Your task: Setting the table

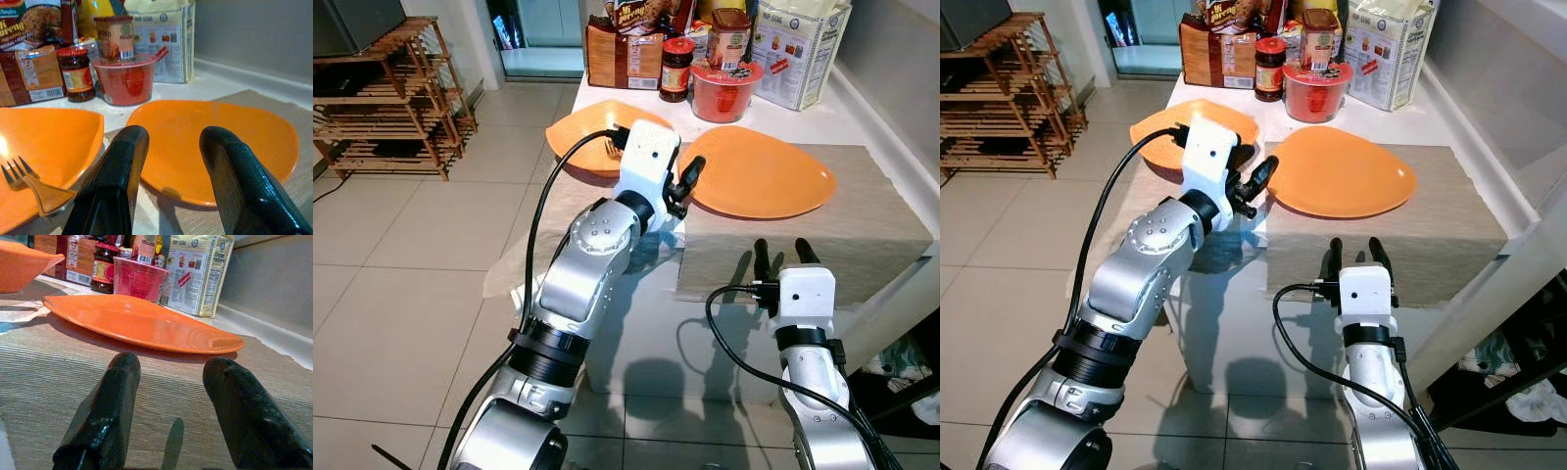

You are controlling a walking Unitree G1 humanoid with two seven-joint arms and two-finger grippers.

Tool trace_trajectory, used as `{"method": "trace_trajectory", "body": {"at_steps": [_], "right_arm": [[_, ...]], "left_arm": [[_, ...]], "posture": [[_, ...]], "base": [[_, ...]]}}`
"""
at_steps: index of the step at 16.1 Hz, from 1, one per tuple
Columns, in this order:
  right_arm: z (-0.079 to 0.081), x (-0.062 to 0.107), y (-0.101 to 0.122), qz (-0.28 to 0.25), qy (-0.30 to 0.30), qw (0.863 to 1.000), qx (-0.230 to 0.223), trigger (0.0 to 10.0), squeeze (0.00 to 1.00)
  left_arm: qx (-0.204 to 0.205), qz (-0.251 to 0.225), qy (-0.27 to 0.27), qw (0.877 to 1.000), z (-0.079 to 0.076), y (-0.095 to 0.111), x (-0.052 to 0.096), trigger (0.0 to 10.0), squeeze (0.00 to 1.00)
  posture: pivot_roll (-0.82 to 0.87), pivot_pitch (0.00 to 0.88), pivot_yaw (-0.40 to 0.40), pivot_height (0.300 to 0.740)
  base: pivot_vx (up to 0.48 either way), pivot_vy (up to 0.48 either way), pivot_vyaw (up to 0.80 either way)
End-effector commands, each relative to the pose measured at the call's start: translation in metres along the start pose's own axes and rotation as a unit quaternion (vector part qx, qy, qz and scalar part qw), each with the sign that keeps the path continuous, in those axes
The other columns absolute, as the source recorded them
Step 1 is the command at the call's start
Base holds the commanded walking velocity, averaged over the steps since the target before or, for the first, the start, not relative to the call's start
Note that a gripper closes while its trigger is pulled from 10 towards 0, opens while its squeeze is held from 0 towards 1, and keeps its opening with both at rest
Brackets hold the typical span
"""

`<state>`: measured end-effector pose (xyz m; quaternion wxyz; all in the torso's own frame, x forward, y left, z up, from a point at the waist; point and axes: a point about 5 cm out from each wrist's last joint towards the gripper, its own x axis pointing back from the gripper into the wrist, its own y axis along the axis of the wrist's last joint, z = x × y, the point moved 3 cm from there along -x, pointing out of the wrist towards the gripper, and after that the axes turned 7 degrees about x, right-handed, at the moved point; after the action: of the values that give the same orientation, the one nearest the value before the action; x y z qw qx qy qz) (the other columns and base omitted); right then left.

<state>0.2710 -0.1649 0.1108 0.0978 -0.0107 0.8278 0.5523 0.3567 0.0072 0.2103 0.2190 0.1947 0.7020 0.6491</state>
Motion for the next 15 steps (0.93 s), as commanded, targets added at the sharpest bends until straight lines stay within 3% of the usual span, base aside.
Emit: {"method": "trace_trajectory", "body": {"at_steps": [1,7,15], "right_arm": [[0.001,-0.001,0.000,0.001,0.002,1.000,0.004,10.0,0.00],[0.001,-0.001,0.000,0.001,0.003,1.000,0.005,10.0,0.00],[0.000,0.000,0.000,0.003,0.002,1.000,0.007,10.0,0.00]], "left_arm": [[-0.005,0.024,0.010,1.000,0.004,-0.011,0.000,10.0,0.00],[-0.024,0.028,0.046,0.998,0.022,-0.016,-0.008,10.0,0.00],[-0.039,0.029,0.068,0.997,0.033,-0.018,-0.014,10.0,0.00]], "posture": [[-0.03,0.000,0.055,0.722],[-0.03,0.000,0.053,0.722],[-0.04,0.000,0.055,0.722]], "base": [[0.000,0.000,0.00],[0.000,0.000,0.00],[0.000,0.000,0.00]]}}
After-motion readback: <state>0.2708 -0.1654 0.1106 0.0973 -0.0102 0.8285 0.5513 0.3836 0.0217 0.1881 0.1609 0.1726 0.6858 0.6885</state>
